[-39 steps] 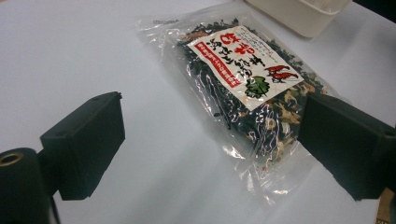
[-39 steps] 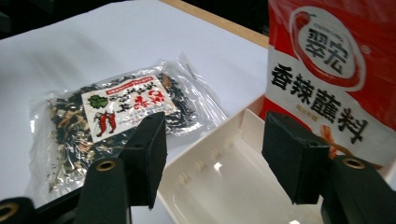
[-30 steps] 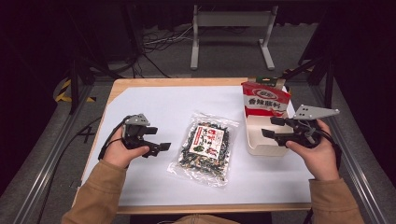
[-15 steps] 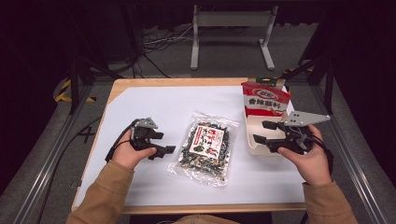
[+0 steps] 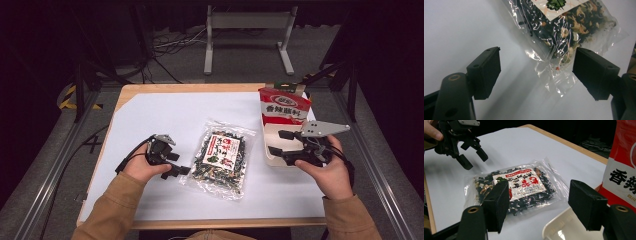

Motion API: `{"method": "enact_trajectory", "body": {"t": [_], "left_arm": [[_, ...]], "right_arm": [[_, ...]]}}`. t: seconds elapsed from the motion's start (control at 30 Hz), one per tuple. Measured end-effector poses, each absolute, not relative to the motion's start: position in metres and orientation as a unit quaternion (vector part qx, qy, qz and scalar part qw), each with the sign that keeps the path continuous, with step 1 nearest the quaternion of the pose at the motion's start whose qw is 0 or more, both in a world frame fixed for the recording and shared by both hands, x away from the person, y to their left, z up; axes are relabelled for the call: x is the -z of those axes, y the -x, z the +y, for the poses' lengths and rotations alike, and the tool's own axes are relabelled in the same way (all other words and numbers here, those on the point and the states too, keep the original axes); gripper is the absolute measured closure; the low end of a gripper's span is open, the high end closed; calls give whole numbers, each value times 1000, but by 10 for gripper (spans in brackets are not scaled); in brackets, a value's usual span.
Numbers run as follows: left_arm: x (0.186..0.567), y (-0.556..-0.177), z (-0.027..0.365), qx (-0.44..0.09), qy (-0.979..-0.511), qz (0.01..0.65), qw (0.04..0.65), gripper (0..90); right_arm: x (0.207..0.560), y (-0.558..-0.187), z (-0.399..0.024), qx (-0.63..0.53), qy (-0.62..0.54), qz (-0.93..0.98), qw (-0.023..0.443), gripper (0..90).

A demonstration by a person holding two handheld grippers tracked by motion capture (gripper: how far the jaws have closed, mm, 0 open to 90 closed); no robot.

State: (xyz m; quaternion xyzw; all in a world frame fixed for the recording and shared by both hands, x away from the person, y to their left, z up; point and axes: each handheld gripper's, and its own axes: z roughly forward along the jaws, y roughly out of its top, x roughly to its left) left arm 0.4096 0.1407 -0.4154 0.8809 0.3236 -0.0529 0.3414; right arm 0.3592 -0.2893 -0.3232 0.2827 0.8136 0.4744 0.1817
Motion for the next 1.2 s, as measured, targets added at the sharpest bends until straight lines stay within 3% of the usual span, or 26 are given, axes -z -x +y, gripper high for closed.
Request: {"method": "enact_trajectory", "body": {"t": [0.47,1.2], "left_arm": [[424,-407,136,116,-886,333,302,294],[432,-410,130,147,-880,325,314,371]], "right_arm": [[326,-359,-285,-474,-277,817,177,322],[324,-358,-285,-488,-279,805,191,329]]}}
